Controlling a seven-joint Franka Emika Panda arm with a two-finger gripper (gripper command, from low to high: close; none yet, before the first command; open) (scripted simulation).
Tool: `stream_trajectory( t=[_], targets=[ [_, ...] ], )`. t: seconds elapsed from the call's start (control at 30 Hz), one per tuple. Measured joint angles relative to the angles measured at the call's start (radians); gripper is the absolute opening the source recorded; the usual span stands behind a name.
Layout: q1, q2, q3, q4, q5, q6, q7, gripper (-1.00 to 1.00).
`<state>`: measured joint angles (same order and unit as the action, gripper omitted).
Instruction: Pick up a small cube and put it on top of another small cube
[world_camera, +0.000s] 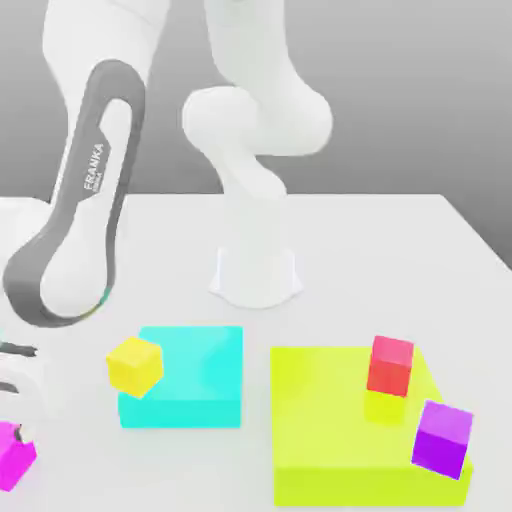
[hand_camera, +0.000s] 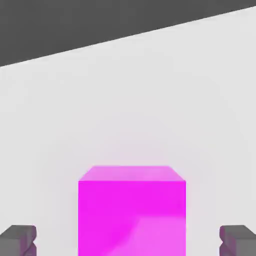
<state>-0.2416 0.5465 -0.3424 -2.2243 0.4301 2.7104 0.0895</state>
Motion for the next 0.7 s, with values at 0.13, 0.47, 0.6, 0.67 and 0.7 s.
stream_trajectory(
  t=[0.13,0.47,0.6,0.67,0.7],
  targets=[
    [0.000,0.000,0.000,0.000,0.000,-0.002,0.000,-1.00],
    [0.138,-0.221,-0.025,-0.091,-0.105,-0.139,0.085,-1.00],
    [0.242,-0.338,0.058,-0.169,-0.126,-0.180,0.114,-1.00],
    [0.289,-0.400,0.105,-0.210,-0.145,-0.197,0.133,-1.00],
    [0.317,-0.432,0.128,-0.231,-0.156,-0.206,0.144,-1.00]
  ],
)
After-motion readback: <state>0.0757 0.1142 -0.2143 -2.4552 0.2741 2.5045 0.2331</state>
